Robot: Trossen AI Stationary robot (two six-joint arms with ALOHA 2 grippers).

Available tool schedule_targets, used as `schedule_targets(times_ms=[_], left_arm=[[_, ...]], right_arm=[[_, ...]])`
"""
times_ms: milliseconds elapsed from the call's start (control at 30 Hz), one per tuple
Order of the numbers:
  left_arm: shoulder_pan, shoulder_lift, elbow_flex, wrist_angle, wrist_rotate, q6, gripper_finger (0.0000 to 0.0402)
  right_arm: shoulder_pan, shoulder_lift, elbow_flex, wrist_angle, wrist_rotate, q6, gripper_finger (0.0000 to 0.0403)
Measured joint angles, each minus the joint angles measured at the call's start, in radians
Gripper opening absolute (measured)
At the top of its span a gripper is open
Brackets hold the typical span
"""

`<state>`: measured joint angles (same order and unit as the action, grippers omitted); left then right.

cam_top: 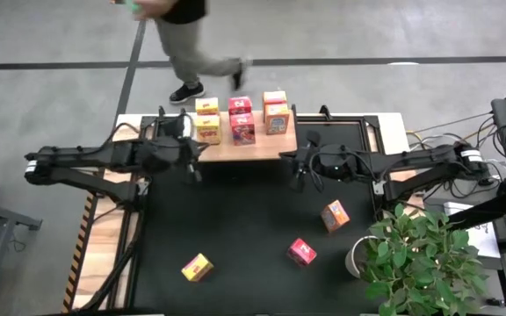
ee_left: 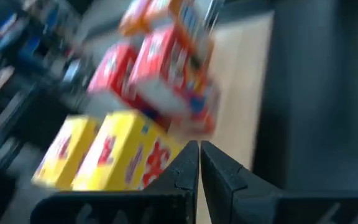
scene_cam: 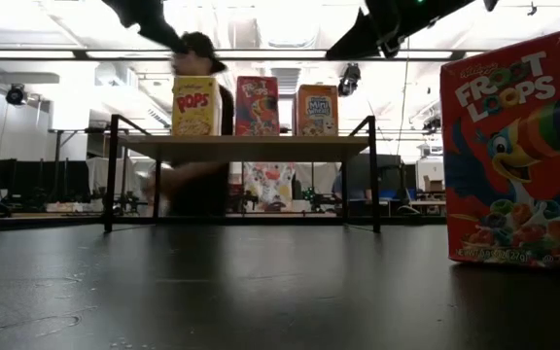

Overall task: Stack cereal on shelf
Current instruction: Adjust the red cereal box on the shelf

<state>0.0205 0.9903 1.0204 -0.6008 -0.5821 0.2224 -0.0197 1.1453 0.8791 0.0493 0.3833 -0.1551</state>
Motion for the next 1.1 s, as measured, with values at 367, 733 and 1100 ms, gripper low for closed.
schedule_targets(times_ms=[367, 733, 1100], left_arm=[[-0.02, -0.214, -0.289, 0.497, 0.023, 0.155, 0.0], [-0.019, -0.287, -0.398, 0.657, 0.017, 0.21, 0.0], [-0.019, -0.279, -0.406, 0.657, 0.016, 0.213, 0.0]], right_arm=[[-0.025, 0.162, 0.173, 0.005, 0.001, -0.101, 0.0009], [-0.05, 0.366, 0.414, -0.146, 0.005, -0.149, 0.0009], [-0.122, 0.496, 0.521, -0.221, 0.01, -0.199, 0.0009]])
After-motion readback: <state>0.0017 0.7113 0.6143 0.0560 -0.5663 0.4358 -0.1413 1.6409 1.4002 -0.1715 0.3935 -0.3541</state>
